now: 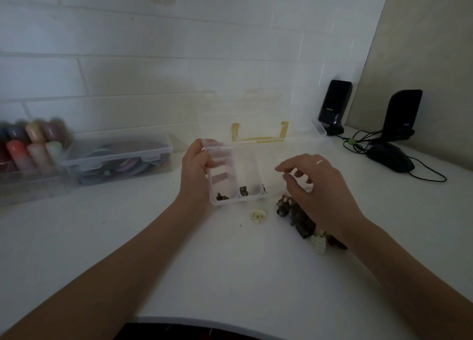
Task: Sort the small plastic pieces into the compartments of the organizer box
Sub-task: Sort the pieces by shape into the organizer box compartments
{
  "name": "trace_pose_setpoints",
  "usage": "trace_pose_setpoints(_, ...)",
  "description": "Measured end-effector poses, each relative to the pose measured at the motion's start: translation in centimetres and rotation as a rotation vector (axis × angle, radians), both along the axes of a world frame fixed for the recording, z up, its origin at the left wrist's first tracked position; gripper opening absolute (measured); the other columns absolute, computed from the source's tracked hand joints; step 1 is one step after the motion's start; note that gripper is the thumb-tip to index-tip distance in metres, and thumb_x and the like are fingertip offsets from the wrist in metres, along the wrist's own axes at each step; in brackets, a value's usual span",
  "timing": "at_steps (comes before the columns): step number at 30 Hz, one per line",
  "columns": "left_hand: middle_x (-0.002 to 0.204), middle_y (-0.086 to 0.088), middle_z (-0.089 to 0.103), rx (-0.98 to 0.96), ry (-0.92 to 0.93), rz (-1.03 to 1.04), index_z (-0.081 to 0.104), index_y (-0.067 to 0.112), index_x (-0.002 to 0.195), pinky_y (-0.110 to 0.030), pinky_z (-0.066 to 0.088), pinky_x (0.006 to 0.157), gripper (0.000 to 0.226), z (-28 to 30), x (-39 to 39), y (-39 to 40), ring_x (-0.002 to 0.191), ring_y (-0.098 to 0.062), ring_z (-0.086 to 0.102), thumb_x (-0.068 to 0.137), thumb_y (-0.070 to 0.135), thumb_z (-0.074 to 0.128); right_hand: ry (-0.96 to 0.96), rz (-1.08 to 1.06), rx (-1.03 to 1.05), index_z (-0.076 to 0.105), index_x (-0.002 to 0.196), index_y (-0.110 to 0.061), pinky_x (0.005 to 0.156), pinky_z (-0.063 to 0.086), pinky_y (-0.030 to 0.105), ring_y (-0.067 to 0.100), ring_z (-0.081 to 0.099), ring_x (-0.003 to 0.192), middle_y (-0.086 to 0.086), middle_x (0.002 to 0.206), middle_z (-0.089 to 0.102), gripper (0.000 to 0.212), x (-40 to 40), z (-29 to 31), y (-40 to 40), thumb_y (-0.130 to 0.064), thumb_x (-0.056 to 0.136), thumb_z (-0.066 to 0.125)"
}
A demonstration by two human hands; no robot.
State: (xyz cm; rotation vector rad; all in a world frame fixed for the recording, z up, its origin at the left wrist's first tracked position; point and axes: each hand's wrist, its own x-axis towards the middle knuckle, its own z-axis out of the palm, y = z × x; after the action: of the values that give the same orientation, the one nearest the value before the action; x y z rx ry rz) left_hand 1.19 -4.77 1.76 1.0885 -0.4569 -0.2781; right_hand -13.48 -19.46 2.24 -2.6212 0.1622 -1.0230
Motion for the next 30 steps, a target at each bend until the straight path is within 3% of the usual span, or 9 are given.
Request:
trace_pose_setpoints(3,0.082,-0.008,0.057,0.000,-0.029,0.003,0.056,0.014,0.076,-0.044,0.055,0.072,0.032,0.0,0.0,-0.1,0.091,-0.032,0.055,0.052,0.003,0.037,0.058,-0.069,-0.319,0.067,0.103,-0.029,0.085,0.025,0.024,0.012,0.044,0.109,-0.006,0.124,0.058,0.027,0.2,0.1,0.6,-0.038,0.090,0.046)
trace_pose_setpoints(6,0.081,-0.005,0.058,-0.007,-0.079,0.001,0.056,0.014,0.076,-0.041,0.056,0.066,0.032,-0.1,-0.1,-0.1,0.088,-0.030,0.057,0.053,0.002,0.038,0.219,-0.095,-0.487,0.065,0.112,-0.032,0.105,0.016,0.046,0.019,0.025,0.137,-0.005,0.152,0.030,0.048,0.8,-0.6,1.4,-0.053,0.093,0.026)
trace_pose_setpoints(10,0.081,-0.003,0.058,0.003,-0.111,0.002,0.057,0.015,0.076,-0.040,0.056,0.066,0.032,0.0,-0.3,0.1,0.088,-0.028,0.058,0.053,0.003,0.040,0.302,-0.078,-0.489,0.063,0.112,-0.034,0.109,-0.008,0.064,0.014,-0.012,0.144,-0.017,0.155,-0.005,0.069,1.2,-1.1,1.1,-0.061,0.091,0.003)
trace_pose_setpoints(13,0.081,-0.004,0.058,-0.002,-0.092,-0.001,0.057,0.015,0.077,-0.040,0.057,0.066,0.032,0.0,-0.4,0.1,0.088,-0.028,0.059,0.053,0.003,0.039,0.286,-0.047,-0.409,0.059,0.091,-0.032,0.109,-0.010,0.062,0.012,-0.013,0.144,-0.019,0.155,-0.001,0.055,1.0,-0.7,1.4,-0.062,0.089,0.012)
trace_pose_setpoints(15,0.083,-0.006,0.058,-0.008,-0.093,-0.002,0.057,0.014,0.078,-0.040,0.057,0.066,0.031,0.0,-0.5,0.1,0.088,-0.029,0.059,0.054,0.003,0.041,0.241,-0.046,-0.356,0.050,0.083,-0.031,0.112,-0.006,0.059,0.014,0.003,0.143,-0.018,0.154,0.016,0.038,1.0,-0.5,1.6,-0.057,0.088,0.023)
trace_pose_setpoints(19,0.085,-0.008,0.056,-0.002,-0.106,0.009,0.057,0.014,0.078,-0.042,0.057,0.069,0.031,-0.1,-0.2,0.0,0.090,-0.031,0.057,0.055,0.002,0.040,0.106,-0.079,-0.465,0.059,0.077,-0.027,0.102,0.017,0.042,0.014,0.040,0.106,-0.016,0.119,0.059,0.033,0.7,-0.8,1.4,-0.044,0.090,0.034)
trace_pose_setpoints(23,0.083,-0.007,0.056,0.003,-0.132,0.020,0.056,0.014,0.078,-0.045,0.056,0.070,0.032,-0.4,-0.1,-0.1,0.088,-0.029,0.056,0.055,0.000,0.039,0.170,-0.066,-0.475,0.055,0.081,-0.022,0.082,0.027,0.037,0.021,0.047,0.098,-0.008,0.107,0.066,0.034,0.9,-0.9,1.4,-0.041,0.090,0.028)
trace_pose_setpoints(26,0.080,-0.004,0.056,0.005,-0.148,0.031,0.056,0.014,0.077,-0.046,0.054,0.071,0.034,-0.5,-0.1,-0.2,0.084,-0.027,0.056,0.053,0.000,0.037,0.307,-0.044,-0.457,0.042,0.091,-0.019,0.077,0.031,0.035,0.021,0.041,0.081,-0.007,0.067,0.051,0.037,1.4,-0.7,1.7,-0.044,0.085,0.016)
trace_pose_setpoints(30,0.084,-0.010,0.053,0.004,-0.149,0.040,0.057,0.015,0.077,-0.049,0.053,0.073,0.031,-0.4,-0.1,-0.2,0.088,-0.030,0.054,0.054,0.002,0.039,0.332,-0.003,-0.429,0.045,0.114,-0.018,0.075,0.025,0.030,0.016,0.036,0.081,-0.004,0.090,0.051,0.061,1.6,-0.8,1.7,-0.047,0.082,0.003)
